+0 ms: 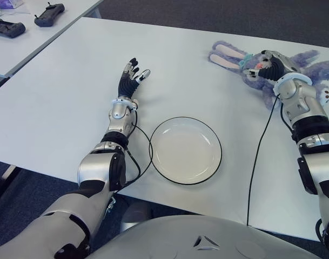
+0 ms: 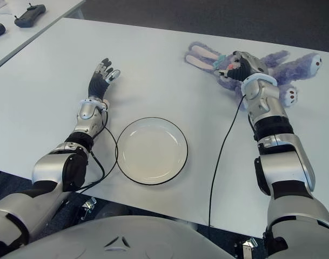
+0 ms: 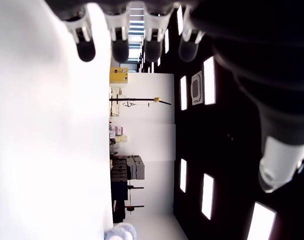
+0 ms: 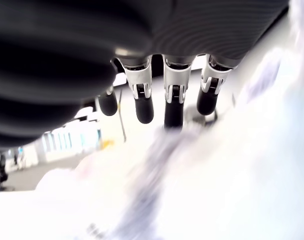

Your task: Put the doll into the plate.

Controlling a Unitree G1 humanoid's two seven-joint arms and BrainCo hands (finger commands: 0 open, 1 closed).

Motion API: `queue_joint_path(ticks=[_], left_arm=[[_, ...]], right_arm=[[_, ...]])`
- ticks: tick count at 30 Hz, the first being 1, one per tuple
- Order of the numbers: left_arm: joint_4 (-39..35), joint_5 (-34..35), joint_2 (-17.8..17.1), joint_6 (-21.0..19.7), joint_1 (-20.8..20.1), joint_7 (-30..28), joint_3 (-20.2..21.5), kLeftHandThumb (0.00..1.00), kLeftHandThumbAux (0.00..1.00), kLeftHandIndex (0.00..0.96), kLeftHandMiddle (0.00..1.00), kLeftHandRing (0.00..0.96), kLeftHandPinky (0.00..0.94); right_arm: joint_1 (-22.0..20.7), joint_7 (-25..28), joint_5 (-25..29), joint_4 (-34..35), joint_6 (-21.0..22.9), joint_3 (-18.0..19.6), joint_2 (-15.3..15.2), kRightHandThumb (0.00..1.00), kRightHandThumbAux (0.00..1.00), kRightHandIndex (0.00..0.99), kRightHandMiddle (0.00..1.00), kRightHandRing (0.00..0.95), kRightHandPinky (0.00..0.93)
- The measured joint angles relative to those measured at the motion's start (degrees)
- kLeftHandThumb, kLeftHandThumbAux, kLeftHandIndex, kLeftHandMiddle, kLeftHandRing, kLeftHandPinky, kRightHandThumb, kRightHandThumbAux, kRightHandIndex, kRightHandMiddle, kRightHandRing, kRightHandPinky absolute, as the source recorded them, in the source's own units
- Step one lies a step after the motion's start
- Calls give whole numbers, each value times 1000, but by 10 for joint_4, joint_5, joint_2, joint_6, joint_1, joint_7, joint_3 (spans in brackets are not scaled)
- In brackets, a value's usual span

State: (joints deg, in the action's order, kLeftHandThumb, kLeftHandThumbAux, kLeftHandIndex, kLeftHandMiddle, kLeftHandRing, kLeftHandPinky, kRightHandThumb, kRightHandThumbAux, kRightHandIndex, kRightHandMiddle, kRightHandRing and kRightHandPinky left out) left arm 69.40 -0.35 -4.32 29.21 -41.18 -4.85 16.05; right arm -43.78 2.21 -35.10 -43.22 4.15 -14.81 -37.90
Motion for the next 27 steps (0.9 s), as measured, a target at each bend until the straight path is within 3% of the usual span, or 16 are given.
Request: queue_joint_path(ticks=[11, 13, 14, 16, 22, 27], left_arm=[[1, 15, -9, -12, 2, -23, 23, 0, 628, 0, 0, 0, 0], [1, 18, -10, -13, 2, -27, 30, 0, 630, 0, 0, 0, 0], [1, 21, -11, -13, 2, -30, 32, 0, 629, 0, 0, 0, 0], [1, 24, -12, -15, 3, -35, 36, 0, 626, 0, 0, 0, 0], [1, 28, -14, -18, 3, -43, 42, 0, 623, 0, 0, 0, 0], [1, 28, -14, -18, 3, -44, 44, 0, 616, 0, 0, 0, 0]], right_arm=[[30, 33, 5, 90, 19, -3, 37, 62, 361, 0, 176, 188, 0], [35, 41, 7, 109, 21, -4, 42, 68, 366, 0, 126, 184, 148], [38, 46, 8, 117, 22, -5, 44, 69, 366, 0, 123, 184, 161], [42, 53, 10, 132, 23, -6, 48, 80, 370, 0, 107, 181, 114], [55, 61, 13, 161, 23, -10, 58, 114, 369, 0, 82, 146, 120], [67, 60, 14, 171, 23, -10, 67, 172, 373, 0, 18, 40, 10]])
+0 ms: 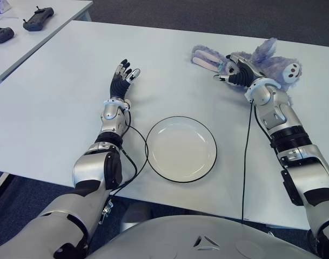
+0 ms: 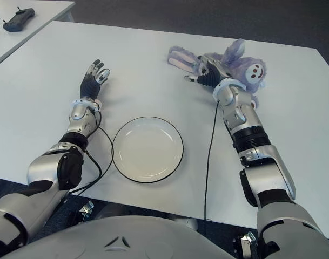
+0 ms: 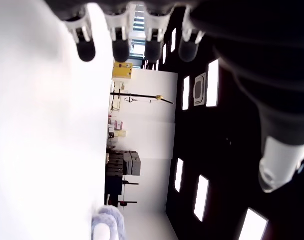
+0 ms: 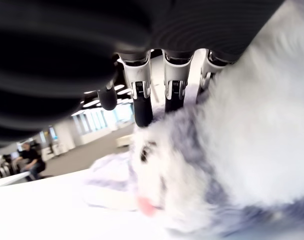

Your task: Put the doll into the plate.

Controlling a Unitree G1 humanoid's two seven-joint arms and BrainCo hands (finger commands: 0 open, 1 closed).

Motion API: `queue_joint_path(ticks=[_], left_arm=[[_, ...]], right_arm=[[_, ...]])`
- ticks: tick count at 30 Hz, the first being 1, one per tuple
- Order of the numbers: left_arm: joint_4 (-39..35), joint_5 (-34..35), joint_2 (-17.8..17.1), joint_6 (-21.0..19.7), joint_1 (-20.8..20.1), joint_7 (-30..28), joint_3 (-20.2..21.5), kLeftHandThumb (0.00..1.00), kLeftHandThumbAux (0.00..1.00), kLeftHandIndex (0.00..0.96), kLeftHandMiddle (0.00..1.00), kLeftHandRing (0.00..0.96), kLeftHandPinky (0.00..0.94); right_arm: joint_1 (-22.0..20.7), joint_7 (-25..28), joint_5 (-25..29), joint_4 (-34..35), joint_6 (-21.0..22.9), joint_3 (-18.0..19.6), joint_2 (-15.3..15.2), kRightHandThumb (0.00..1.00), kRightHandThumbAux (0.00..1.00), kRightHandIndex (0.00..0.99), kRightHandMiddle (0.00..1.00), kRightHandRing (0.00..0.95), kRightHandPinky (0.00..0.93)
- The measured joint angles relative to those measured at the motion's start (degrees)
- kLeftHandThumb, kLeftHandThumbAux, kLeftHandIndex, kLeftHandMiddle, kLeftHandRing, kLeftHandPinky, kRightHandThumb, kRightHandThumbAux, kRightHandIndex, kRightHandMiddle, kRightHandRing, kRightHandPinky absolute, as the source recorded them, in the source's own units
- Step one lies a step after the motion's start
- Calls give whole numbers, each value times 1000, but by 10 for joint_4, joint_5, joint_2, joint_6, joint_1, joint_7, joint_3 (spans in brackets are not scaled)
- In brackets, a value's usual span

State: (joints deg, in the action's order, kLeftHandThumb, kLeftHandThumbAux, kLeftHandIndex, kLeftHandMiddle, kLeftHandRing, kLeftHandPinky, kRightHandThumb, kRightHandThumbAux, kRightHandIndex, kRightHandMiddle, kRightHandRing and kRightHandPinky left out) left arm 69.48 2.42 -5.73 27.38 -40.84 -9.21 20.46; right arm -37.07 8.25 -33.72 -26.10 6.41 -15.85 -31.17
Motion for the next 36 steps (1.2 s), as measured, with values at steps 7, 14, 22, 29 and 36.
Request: queue_joint_path(ticks=[7, 14, 22, 29, 36], left_arm=[[0, 0, 0, 0, 0, 0, 0, 0, 611, 0, 0, 0, 0], [0, 0, 0, -2, 0, 0, 0, 0, 607, 0, 0, 0, 0], [0, 0, 0, -2, 0, 0, 0, 0, 611, 0, 0, 0, 0], [0, 0, 0, -2, 0, 0, 0, 0, 624, 0, 0, 0, 0], [0, 0, -1, -3, 0, 0, 0, 0, 624, 0, 0, 0, 0]], right_arm=[[20, -25, 0, 14, 0, 2, 16, 211, 369, 15, 0, 0, 0], [36, -60, 0, 17, -6, 6, 24, 217, 365, 19, 0, 0, 0], [44, -72, 0, 21, -12, 12, 25, 221, 379, 8, 0, 2, 0], [58, -78, 6, 38, -22, 18, 25, 232, 383, 14, 0, 5, 19], [97, -74, 13, 105, -22, 24, 30, 254, 397, 28, 0, 6, 39]])
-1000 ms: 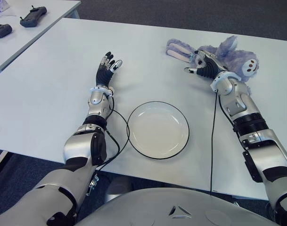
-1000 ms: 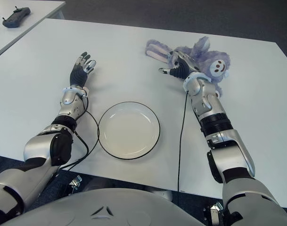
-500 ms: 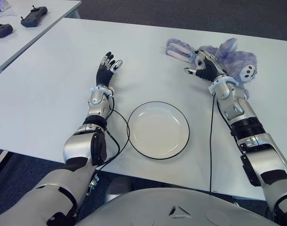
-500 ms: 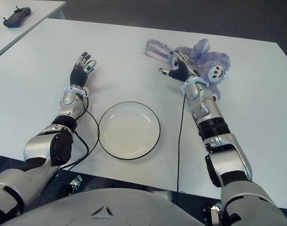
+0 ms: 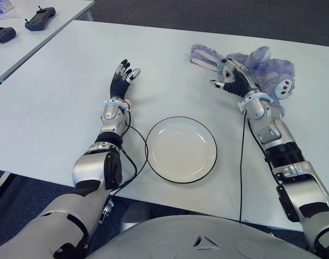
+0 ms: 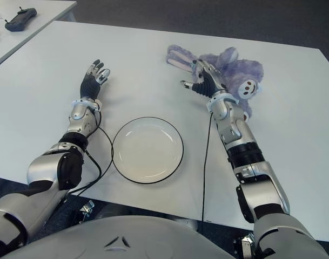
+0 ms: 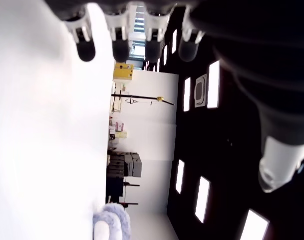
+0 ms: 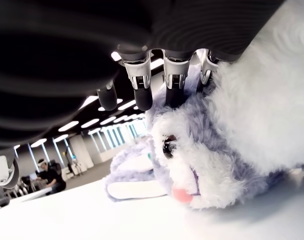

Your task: Put the doll into the plate.

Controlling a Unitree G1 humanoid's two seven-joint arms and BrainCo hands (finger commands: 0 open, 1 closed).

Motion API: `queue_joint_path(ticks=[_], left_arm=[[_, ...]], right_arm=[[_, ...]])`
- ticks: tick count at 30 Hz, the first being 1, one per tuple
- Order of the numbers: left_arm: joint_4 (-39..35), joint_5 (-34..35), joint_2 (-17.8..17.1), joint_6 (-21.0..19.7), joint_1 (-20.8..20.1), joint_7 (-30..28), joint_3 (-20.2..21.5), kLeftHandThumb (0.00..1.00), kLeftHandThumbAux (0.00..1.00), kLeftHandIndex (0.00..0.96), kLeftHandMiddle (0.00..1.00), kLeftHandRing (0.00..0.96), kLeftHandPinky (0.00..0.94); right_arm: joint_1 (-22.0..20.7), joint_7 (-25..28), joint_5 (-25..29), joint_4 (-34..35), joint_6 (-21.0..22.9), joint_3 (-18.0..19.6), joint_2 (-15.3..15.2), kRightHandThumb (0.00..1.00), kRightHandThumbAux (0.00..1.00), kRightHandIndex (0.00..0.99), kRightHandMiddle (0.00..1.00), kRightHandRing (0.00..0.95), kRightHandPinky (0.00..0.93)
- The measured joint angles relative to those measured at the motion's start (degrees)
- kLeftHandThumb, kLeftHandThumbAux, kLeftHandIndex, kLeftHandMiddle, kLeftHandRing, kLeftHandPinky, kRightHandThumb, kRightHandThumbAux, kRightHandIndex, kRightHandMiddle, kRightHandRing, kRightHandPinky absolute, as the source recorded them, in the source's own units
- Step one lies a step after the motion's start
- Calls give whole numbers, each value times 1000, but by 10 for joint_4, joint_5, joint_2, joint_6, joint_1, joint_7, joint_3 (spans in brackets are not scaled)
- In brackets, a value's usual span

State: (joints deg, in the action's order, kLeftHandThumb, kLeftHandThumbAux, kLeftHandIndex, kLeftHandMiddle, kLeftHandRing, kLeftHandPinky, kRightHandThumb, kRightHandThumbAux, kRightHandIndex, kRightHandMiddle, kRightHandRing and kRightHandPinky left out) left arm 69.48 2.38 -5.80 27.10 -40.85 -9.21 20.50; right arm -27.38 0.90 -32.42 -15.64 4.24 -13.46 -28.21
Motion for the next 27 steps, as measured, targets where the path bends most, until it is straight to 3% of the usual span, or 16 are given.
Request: queue_joint_path(ticks=[2, 4, 11, 15, 20, 27], left_arm=[[0, 0, 0, 0, 0, 0, 0, 0, 625, 0, 0, 0, 0], [0, 0, 0, 0, 0, 0, 0, 0, 626, 0, 0, 0, 0], [0, 0, -1, 0, -1, 0, 0, 0, 631, 0, 0, 0, 0], [-1, 0, -1, 0, -4, 0, 0, 0, 625, 0, 0, 0, 0], [0, 0, -1, 0, -4, 0, 0, 0, 628, 0, 0, 0, 0], [0, 0, 0, -1, -5, 0, 0, 0, 630, 0, 0, 0, 0]], right_arm=[[11, 0, 1, 18, 0, 0, 3, 254, 394, 39, 0, 10, 63], [21, 0, 2, 31, -1, -1, 6, 243, 380, 38, 0, 2, 13], [60, 0, -24, 112, 6, -4, 12, 255, 374, 40, 7, 0, 0], [86, 4, -79, 204, 31, -11, 20, 295, 376, 45, 34, 8, 0], [108, -2, -188, 318, 64, -23, 41, 328, 386, 46, 50, 19, 0], [118, -50, -288, 392, 76, -25, 62, 380, 405, 45, 58, 26, 0]])
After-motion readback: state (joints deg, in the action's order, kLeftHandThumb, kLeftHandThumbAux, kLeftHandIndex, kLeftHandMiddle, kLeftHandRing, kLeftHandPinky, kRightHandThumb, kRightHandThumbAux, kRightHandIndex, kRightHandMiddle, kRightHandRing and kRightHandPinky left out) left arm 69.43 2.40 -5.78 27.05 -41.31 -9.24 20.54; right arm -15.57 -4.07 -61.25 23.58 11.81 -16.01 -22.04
